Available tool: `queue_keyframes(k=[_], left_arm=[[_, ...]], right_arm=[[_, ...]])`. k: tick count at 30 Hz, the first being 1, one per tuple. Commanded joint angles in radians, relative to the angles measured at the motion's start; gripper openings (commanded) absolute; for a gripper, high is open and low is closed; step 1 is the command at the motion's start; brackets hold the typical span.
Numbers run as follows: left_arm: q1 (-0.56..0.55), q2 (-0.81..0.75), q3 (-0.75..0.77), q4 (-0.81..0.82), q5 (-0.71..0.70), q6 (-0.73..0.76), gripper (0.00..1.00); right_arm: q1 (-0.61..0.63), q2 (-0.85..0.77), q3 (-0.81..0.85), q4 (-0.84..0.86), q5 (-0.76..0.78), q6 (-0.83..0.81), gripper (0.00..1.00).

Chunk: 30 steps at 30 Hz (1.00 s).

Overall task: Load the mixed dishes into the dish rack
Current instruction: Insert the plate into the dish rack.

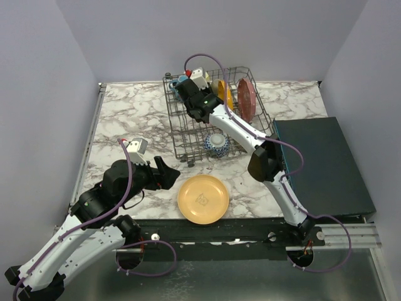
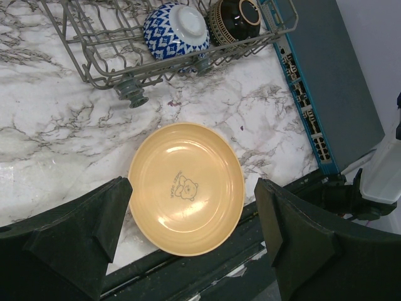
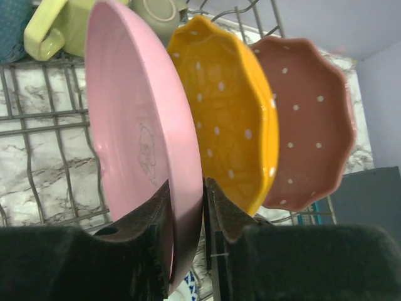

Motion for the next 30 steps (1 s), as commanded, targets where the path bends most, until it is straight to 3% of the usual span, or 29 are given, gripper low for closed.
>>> queue_keyframes(k=[1,6,16,30], left_arm=[[-0.001,-0.013,-0.009,0.015,0.000,0.016,0.89],[-0.001,-0.012,-0.009,0.016,0.000,0.016,0.89],[0.001,-0.011,-0.009,0.016,-0.001,0.016,0.90],[0.002,-0.011,-0.009,0.016,0.000,0.016,0.90]], right_arm=[[0.003,0.048,0.024,-0.019,-0.055,0.030,0.28],[0.003,0.047,0.024,-0.025,-0.060,0.036,0.31],[0.004,0.034,0.028,-0.026,-0.075,0.049,0.49],[0.003,-0.007,0.032,-0.014,-0.084,0.054,0.54]])
